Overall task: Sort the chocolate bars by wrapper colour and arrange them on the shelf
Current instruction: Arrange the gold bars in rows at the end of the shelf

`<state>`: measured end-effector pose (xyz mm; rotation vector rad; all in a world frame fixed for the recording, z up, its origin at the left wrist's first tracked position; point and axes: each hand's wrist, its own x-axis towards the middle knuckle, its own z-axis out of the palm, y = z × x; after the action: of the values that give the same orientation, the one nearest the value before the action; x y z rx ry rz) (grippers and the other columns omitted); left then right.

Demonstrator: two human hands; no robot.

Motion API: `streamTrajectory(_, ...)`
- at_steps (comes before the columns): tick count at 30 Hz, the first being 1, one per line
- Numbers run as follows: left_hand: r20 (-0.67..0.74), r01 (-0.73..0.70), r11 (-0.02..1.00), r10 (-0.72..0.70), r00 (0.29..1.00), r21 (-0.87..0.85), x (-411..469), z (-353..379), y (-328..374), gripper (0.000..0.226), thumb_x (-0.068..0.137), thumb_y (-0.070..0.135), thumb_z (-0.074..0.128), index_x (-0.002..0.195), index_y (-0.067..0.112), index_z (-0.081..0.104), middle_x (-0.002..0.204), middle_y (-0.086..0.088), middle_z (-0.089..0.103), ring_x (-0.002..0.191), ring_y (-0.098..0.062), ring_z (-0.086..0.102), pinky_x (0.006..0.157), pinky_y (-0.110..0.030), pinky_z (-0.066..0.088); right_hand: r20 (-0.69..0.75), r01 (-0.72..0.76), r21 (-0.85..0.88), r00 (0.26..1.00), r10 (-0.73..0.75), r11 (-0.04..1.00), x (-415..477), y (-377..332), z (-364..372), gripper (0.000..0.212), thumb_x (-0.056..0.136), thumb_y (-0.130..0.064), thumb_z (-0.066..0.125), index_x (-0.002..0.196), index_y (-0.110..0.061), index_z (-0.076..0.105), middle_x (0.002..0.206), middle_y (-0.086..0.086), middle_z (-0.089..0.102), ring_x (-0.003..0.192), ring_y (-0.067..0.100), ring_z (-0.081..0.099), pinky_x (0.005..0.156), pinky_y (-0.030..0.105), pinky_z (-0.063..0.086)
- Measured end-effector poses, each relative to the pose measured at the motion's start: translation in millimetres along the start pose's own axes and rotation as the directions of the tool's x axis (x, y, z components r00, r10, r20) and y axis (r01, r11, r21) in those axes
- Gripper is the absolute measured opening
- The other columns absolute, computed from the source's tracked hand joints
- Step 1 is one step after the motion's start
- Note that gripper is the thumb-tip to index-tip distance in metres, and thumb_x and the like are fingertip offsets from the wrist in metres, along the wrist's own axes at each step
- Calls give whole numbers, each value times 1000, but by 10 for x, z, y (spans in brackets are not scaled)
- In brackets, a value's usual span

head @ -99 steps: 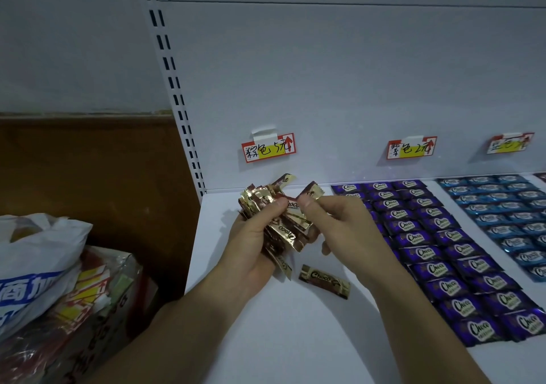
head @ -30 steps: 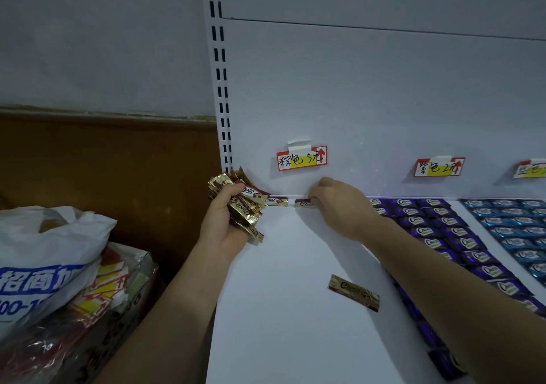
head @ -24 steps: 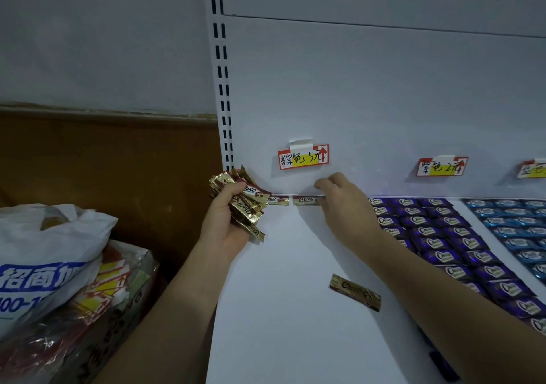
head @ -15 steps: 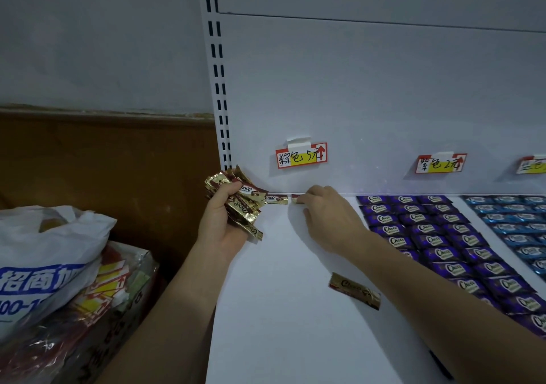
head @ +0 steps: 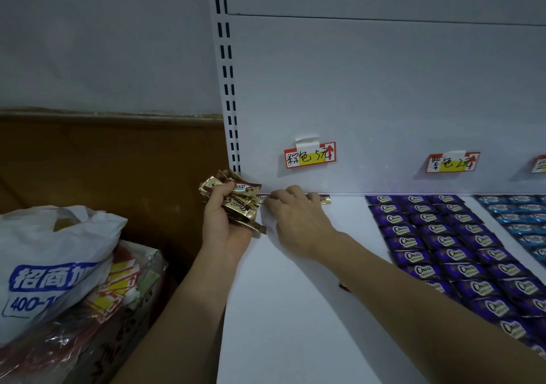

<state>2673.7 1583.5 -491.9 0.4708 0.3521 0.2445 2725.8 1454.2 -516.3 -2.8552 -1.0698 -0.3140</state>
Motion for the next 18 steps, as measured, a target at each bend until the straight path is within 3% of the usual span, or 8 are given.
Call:
streamTrajectory(2,-16,7,1000,-7,1000,0,-3,4,-3,13,95,11,55,92,11,68,76,-2,74,62,-14,71,52,-21,54,-8,-46,12,999,47,999,-55,41,-52,40,94,-23,52,134,-21,53,135,-4,54,123,24,43,94,45,36)
streamTrajectory(5,-42,22,999,-21,999,32,7,11,-9,12,93,11,59,87,13,68,76,-1,73,61,-14,70,49,-22,52,-50,-253,43,966,255,966,-167,222,-158,41,91,-18,52,131,-16,54,130,2,54,118,27,47,92,42,39)
streamTrajectory(7,-48,25,998,-23,999,51,29,-5,-10,11,93,11,60,86,14,68,76,-1,71,60,-14,69,48,-21,51,-3,-330,49,944,330,943,-241,324,-173,37,94,-21,51,130,-14,54,126,4,53,114,26,49,90,41,42)
streamTrajectory(18,-32,32,990,-27,999,135,41,-20,-37,9,91,11,61,89,14,69,76,1,71,61,-13,68,51,-22,52,128,-252,-25,959,253,967,-233,200,-84,49,95,-13,46,144,-16,42,143,4,41,128,27,40,94,44,40)
